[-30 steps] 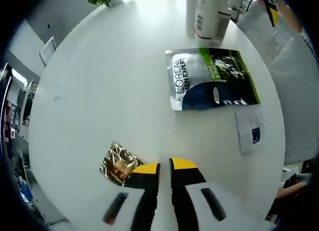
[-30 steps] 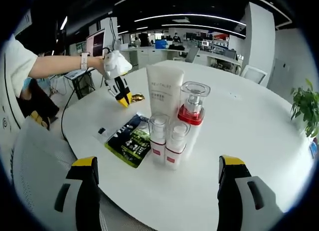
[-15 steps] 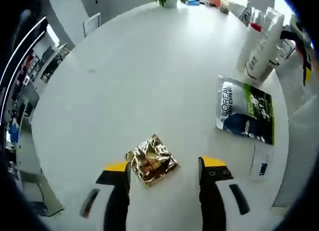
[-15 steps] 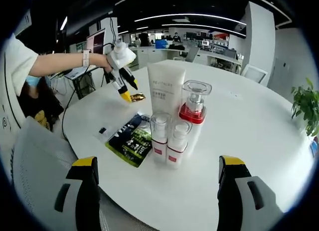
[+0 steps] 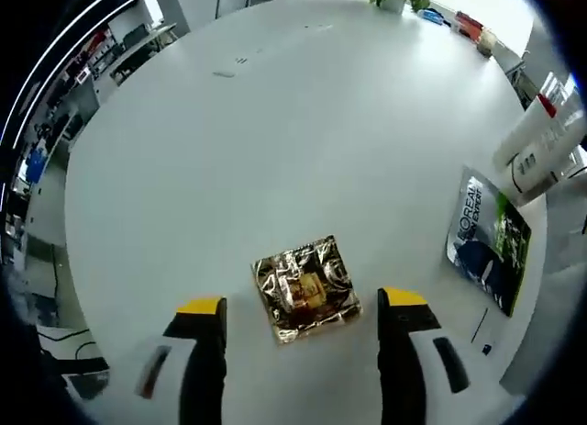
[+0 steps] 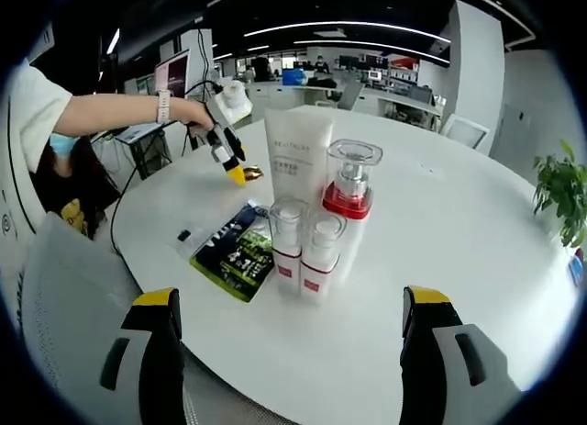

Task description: Arrange the skincare products in the storage area until every visible bottle or jar stands upright without overlapping.

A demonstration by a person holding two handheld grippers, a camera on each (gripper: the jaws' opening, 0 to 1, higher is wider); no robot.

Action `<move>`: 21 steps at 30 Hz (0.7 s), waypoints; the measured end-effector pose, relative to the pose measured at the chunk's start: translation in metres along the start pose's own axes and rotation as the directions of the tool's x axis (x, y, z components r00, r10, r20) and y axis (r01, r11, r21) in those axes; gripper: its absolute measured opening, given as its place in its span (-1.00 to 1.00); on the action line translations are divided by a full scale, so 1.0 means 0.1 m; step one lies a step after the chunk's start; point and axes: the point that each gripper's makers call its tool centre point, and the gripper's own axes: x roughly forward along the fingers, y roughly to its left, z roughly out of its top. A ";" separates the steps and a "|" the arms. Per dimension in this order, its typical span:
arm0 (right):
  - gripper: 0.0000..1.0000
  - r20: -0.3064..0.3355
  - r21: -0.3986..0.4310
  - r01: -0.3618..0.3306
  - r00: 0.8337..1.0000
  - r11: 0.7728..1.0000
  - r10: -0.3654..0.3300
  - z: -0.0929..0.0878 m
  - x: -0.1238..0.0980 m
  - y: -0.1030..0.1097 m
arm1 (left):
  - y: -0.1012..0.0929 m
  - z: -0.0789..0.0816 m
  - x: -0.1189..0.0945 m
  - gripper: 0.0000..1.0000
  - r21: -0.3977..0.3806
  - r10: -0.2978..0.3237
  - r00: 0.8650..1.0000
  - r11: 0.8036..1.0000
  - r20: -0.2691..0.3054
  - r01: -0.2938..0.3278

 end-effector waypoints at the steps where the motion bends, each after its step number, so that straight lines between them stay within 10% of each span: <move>1: 0.99 0.000 0.000 0.000 1.000 1.000 0.000 0.00 0.00 0.00 | 0.00 0.00 0.02 0.27 -0.008 0.000 1.000 1.000 -0.003 0.000; 21: 0.99 -0.007 -0.015 -0.004 1.000 1.000 0.004 -0.01 0.01 0.02 | -0.20 -0.15 -0.12 -0.29 -0.109 -0.003 1.000 0.994 -0.028 0.000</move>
